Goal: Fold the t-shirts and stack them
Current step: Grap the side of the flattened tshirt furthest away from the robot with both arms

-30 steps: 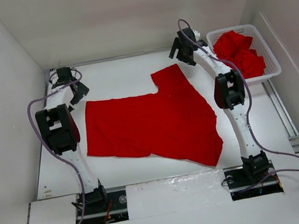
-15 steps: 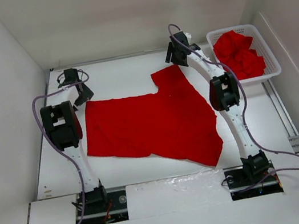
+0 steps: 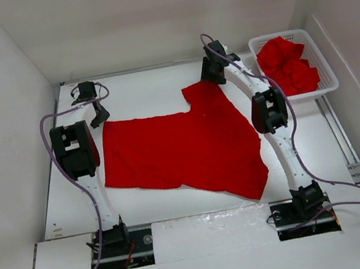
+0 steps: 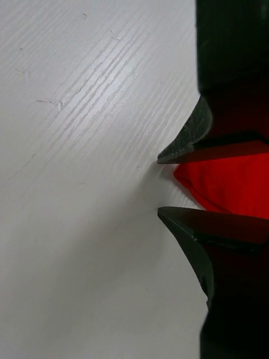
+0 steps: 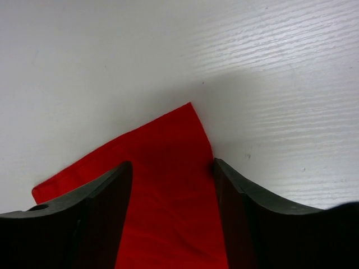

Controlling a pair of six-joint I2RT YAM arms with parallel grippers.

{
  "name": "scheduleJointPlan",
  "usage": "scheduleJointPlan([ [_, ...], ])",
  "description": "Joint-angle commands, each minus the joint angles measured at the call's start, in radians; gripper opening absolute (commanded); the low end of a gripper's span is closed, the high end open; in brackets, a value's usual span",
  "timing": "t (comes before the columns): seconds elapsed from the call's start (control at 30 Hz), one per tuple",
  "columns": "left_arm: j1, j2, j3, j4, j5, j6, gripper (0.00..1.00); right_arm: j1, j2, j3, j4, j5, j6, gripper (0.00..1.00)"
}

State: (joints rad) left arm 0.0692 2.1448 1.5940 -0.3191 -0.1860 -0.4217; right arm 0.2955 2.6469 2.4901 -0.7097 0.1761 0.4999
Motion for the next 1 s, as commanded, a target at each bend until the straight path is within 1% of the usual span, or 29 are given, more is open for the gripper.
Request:
scheduleJointPlan([
  [0.0,-0.003,0.012,-0.043,-0.02,0.062,0.003,0.32,0.021,0.013,0.007,-0.024,-0.033,-0.038,0.63],
  [0.03,-0.003,0.003,-0.043,-0.009,0.071,0.012,0.3,0.03,0.013,0.007,-0.024,-0.033,-0.038,0.61],
  [0.1,-0.003,0.003,-0.054,0.0,0.08,0.024,0.21,0.03,0.013,0.007,-0.024,-0.033,-0.038,0.58],
  [0.13,-0.003,-0.006,-0.054,0.012,0.091,0.041,0.12,0.03,0.013,0.007,-0.024,-0.033,-0.038,0.56],
  [0.17,-0.003,-0.006,-0.065,0.012,0.091,0.041,0.07,0.03,0.013,0.007,-0.014,-0.033,-0.038,0.47],
  [0.2,-0.003,-0.006,-0.065,0.024,0.106,0.05,0.0,0.03,0.013,0.007,-0.014,-0.033,-0.038,0.43],
  [0.23,-0.003,-0.006,-0.065,0.034,0.106,0.05,0.0,0.03,0.013,0.007,-0.005,-0.033,-0.038,0.38],
  [0.27,-0.003,-0.006,-0.065,0.034,0.117,0.061,0.0,0.03,0.001,0.007,0.007,-0.02,-0.038,0.19],
  [0.33,-0.003,-0.016,-0.077,0.057,0.134,0.07,0.0,0.03,-0.024,-0.017,0.035,0.025,-0.038,0.02],
  [0.37,-0.003,-0.026,-0.077,0.057,0.134,0.08,0.0,0.03,-0.04,-0.055,0.068,0.042,-0.038,0.0],
  [0.43,-0.003,-0.052,-0.089,0.086,0.134,0.08,0.0,0.03,-0.102,-0.103,0.104,0.077,-0.038,0.0],
  [0.53,-0.003,-0.083,-0.1,0.107,0.134,0.08,0.0,0.03,-0.22,-0.249,0.206,0.099,-0.027,0.0],
  [0.57,-0.003,-0.094,-0.1,0.117,0.134,0.08,0.0,0.039,-0.255,-0.339,0.238,0.109,-0.027,0.0],
  [0.6,-0.003,-0.108,-0.1,0.117,0.122,0.08,0.0,0.039,-0.289,-0.38,0.29,0.118,-0.027,0.0],
  [0.67,-0.003,-0.118,-0.088,0.117,0.122,0.08,0.0,0.05,-0.392,-0.465,0.338,0.118,-0.037,0.0],
  [0.7,-0.003,-0.118,-0.088,0.117,0.122,0.08,0.0,0.05,-0.425,-0.547,0.36,0.118,-0.049,0.0],
  [0.73,-0.003,-0.129,-0.088,0.117,0.122,0.08,0.0,0.059,-0.491,-0.589,0.393,0.118,-0.049,0.0],
  [0.8,-0.003,-0.14,-0.078,0.117,0.112,0.08,0.0,0.082,-0.559,-0.672,0.421,0.15,-0.063,0.0],
  [0.87,-0.003,-0.149,-0.078,0.117,0.112,0.08,0.0,0.111,-0.661,-0.84,0.446,0.178,-0.063,0.0],
  [0.9,-0.003,-0.149,-0.078,0.117,0.103,0.069,0.0,0.111,-0.694,-0.841,0.446,0.195,-0.052,0.0],
  [0.93,-0.003,-0.149,-0.078,0.108,0.103,0.069,0.0,0.12,-0.723,-0.911,0.446,0.207,-0.052,0.0],
  [0.97,-0.003,-0.161,-0.078,0.107,0.103,0.06,0.0,0.135,-0.781,-0.942,0.446,0.207,-0.028,0.0],
])
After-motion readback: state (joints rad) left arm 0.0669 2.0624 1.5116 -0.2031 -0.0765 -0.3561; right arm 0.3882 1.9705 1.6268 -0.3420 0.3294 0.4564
